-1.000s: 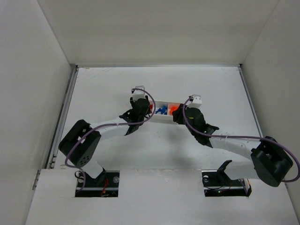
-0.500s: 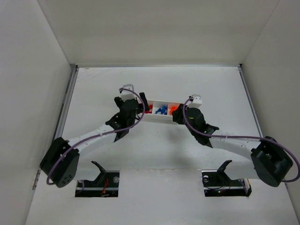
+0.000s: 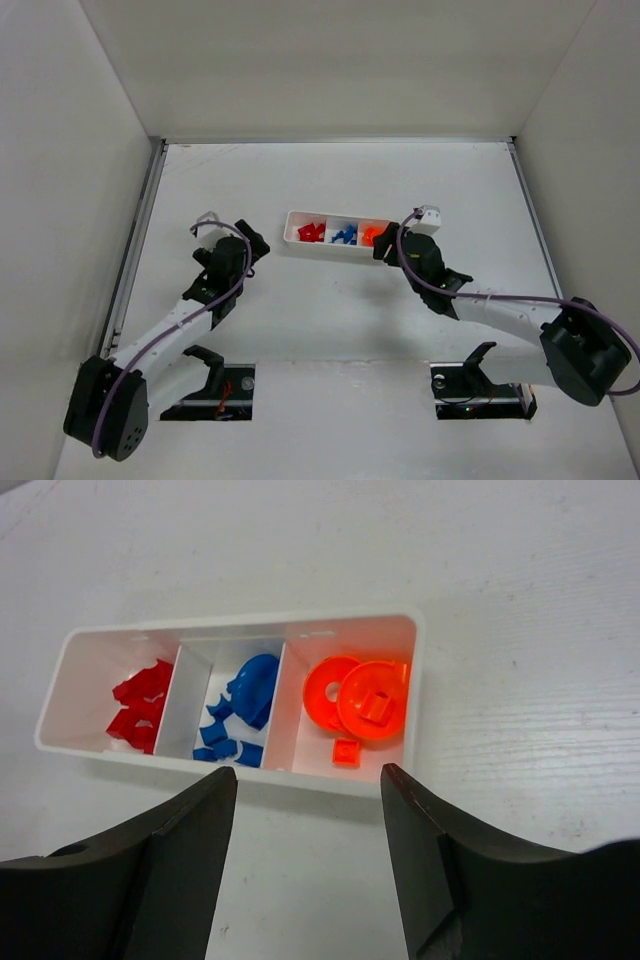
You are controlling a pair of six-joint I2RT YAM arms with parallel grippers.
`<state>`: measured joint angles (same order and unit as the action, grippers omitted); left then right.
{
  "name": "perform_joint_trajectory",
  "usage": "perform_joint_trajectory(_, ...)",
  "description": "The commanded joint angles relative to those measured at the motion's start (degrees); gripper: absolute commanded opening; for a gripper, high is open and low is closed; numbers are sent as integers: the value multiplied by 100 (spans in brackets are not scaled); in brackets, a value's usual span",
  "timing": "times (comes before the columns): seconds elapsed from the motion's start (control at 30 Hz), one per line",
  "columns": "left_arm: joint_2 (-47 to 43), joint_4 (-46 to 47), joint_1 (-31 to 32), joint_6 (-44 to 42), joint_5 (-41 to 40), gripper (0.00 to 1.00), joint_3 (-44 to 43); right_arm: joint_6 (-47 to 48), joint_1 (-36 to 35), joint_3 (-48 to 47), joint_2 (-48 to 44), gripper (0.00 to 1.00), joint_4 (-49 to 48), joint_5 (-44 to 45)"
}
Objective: Sort the legos into containers by color
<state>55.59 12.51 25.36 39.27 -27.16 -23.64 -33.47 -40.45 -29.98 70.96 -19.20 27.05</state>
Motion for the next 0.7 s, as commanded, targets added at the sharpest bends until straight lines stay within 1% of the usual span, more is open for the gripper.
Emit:
perform_joint_trajectory(0.0,-294,-433,-343,599,334,100,210,-36,94,79,-275,66,-400,397)
perform_joint_trajectory(0.17,-479,-943,-791,846,334,100,447,-45,243,247,-434,68,-444,845)
perform_joint_trajectory(0.27,-497,-1093,-827,828,299,100,500,-106,322,273,-478,68,-383,977)
perform_joint_trajectory(0.43,-190,-1321,-740,749,281,100,299,-186,411,264,-390,69,-348,1022)
perform_joint_trajectory(0.67,109,-1234,-599,688,220,100,114,-133,419,273,-425,69,-330,1039)
